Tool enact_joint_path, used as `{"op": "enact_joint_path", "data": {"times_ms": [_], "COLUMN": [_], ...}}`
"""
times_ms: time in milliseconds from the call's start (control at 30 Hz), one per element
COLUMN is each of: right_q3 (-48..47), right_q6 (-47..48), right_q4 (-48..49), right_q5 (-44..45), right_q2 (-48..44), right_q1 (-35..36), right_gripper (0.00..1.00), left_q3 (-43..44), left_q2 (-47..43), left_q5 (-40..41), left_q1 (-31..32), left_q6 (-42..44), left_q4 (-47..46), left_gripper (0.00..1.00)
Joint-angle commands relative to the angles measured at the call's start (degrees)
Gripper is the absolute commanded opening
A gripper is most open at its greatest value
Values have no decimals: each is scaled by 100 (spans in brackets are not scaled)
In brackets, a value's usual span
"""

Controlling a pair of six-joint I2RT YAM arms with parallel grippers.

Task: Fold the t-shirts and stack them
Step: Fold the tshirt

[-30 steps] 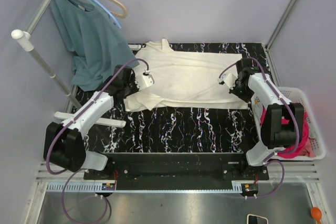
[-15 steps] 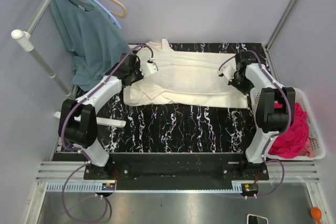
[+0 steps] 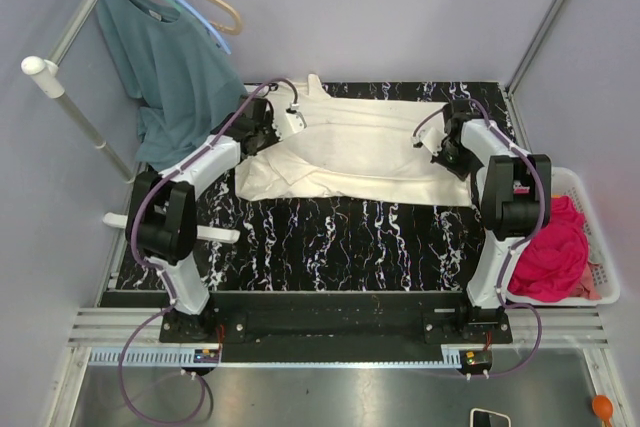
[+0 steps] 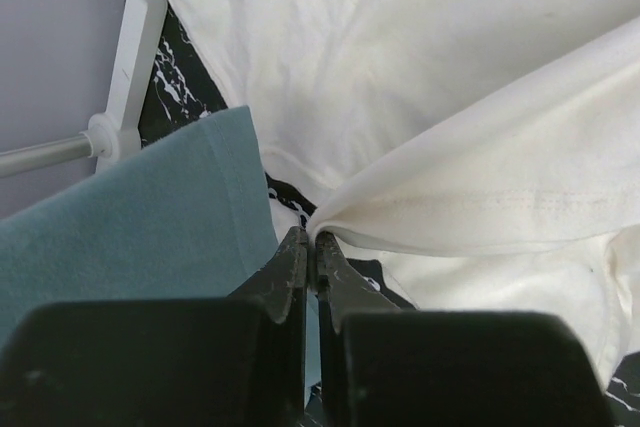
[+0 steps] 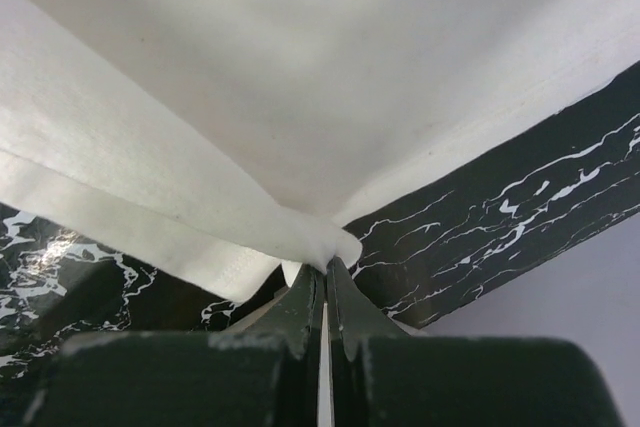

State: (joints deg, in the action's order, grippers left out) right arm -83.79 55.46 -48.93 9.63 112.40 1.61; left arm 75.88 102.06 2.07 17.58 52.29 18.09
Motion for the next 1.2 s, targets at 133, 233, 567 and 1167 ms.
{"op": "enact_joint_path", "data": {"times_ms": [133, 233, 567, 1167], "right_q3": [-551, -639, -753, -806], "right_q6": [703, 703, 694, 668], "right_q4": [50, 67, 164, 366], "right_q5": [188, 224, 303, 399], "right_q2": [247, 317, 520, 652], "right_q1": [-73, -64, -73, -73], "right_gripper": [0, 0, 0, 0], "left_q3": [629, 683, 657, 797], "left_q2": [411, 525, 754, 1035], "left_q5": [66, 92, 233, 435], "left_q1": [-45, -53, -45, -53], "left_q6": [-70, -79, -61, -140], "left_q4": [-481, -551, -789, -1202], "left_gripper": [0, 0, 0, 0]}}
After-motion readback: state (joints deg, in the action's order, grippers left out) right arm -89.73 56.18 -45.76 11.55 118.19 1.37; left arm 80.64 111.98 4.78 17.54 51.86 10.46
